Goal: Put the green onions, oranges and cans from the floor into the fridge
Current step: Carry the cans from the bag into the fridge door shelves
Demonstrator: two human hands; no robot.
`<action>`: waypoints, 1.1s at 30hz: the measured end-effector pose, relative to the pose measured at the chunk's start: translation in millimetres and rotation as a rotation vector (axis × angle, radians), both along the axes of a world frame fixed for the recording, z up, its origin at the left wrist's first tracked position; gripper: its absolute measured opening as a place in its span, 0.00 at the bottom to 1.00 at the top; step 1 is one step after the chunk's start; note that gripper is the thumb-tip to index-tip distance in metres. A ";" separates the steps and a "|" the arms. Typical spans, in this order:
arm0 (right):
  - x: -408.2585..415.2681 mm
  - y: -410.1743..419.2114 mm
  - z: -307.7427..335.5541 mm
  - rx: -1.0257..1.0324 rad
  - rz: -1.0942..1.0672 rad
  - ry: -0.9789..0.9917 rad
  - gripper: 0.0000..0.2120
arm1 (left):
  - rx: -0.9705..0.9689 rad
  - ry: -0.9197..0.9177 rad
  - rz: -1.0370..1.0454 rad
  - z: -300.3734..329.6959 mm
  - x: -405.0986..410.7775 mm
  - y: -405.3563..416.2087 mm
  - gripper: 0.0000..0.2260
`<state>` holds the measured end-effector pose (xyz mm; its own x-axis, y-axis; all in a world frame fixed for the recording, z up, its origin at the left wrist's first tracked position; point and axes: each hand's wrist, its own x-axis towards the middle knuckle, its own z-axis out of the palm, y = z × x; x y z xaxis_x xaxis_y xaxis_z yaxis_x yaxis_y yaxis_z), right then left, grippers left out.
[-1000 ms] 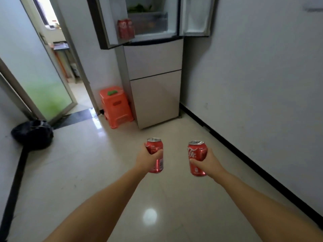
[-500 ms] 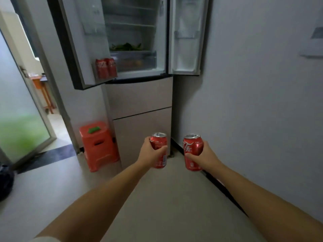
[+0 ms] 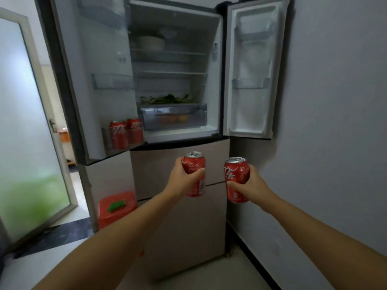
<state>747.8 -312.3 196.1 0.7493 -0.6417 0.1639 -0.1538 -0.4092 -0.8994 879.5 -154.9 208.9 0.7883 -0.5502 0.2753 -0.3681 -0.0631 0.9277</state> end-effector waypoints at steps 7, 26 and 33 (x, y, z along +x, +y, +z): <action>164.4 -90.5 93.6 -0.141 0.306 -0.129 0.36 | -0.127 -0.122 0.190 74.8 121.1 -64.8 0.24; 489.2 -9.0 321.9 0.093 0.957 -0.803 0.30 | -0.202 -0.613 0.830 344.2 294.0 1.5 0.10; 548.6 9.4 298.6 -0.008 1.031 -0.646 0.29 | 0.002 -0.472 1.055 302.7 349.2 7.8 0.27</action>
